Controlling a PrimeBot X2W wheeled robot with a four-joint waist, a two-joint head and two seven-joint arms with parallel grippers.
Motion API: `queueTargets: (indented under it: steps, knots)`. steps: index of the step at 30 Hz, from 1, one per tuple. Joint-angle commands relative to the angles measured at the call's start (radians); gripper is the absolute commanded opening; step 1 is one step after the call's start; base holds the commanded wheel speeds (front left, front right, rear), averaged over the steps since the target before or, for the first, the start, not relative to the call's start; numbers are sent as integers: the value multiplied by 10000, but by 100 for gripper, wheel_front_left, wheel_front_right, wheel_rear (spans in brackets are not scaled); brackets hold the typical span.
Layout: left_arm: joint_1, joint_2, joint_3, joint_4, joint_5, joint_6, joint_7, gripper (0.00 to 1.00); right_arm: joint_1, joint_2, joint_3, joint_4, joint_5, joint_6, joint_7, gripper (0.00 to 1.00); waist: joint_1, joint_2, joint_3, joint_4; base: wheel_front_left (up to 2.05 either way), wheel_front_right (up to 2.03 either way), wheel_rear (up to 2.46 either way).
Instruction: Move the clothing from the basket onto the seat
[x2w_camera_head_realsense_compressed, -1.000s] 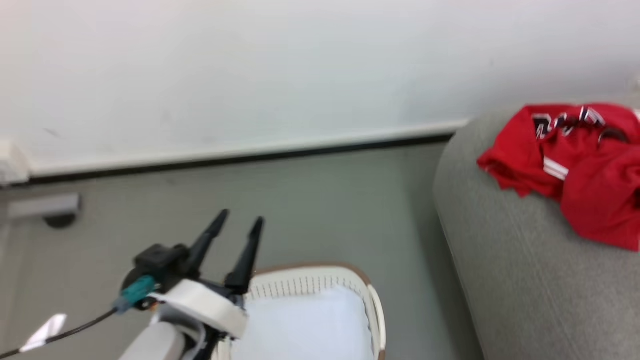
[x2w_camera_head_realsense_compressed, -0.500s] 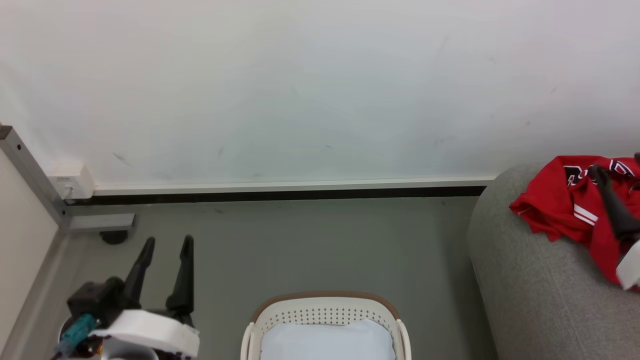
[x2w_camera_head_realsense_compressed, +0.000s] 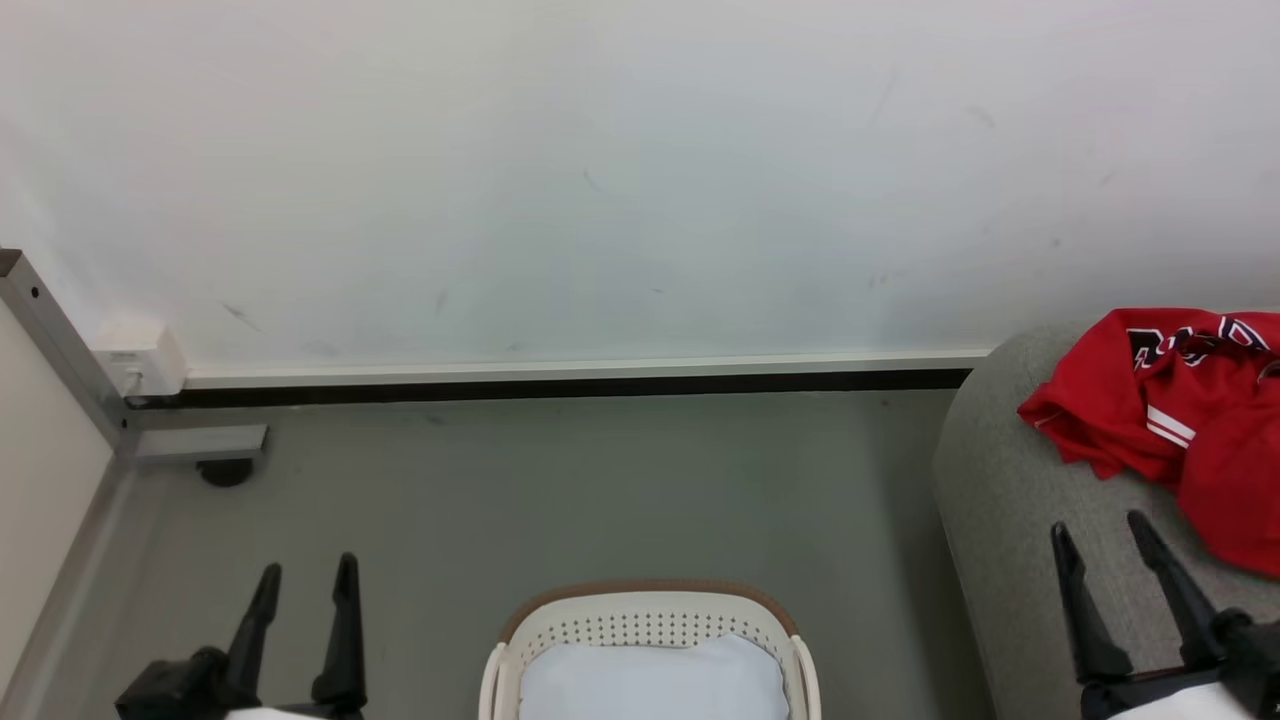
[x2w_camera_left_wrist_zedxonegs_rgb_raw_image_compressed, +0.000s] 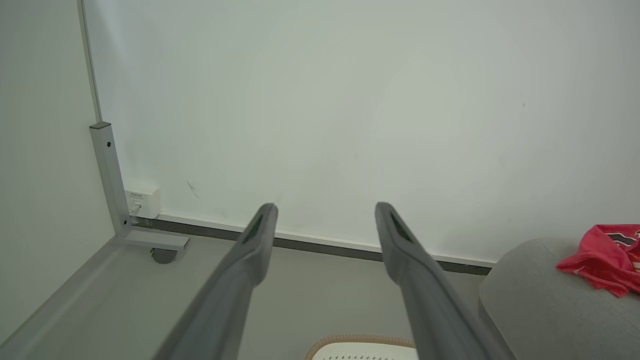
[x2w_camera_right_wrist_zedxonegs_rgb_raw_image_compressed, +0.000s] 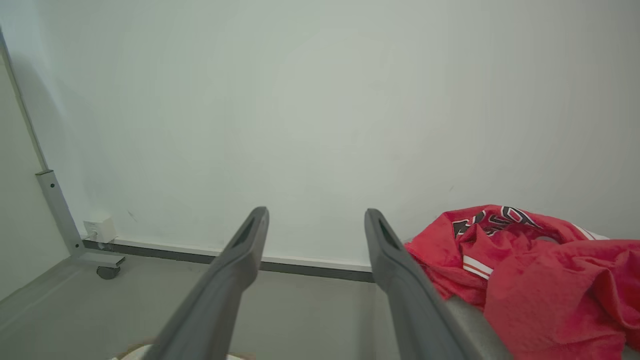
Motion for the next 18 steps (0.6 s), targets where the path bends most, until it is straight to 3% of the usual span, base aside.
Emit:
queueTargets:
  steps: [1,8,18]
  knots:
    - [211,-107,163,90,166,-110,-3,100,193,117,13,119,-272,-23,-131,100,1,0,29,-28,0,0,0]
    - [255,-462,627,190,745,-488,-3,100,218,705,-145,248,-584,-23,-219,100,1,0,59,-86,0,0,0]
    - [210,-691,784,293,1139,-760,-3,100,219,852,-336,56,-693,-23,-220,100,1,0,29,-158,0,0,0]
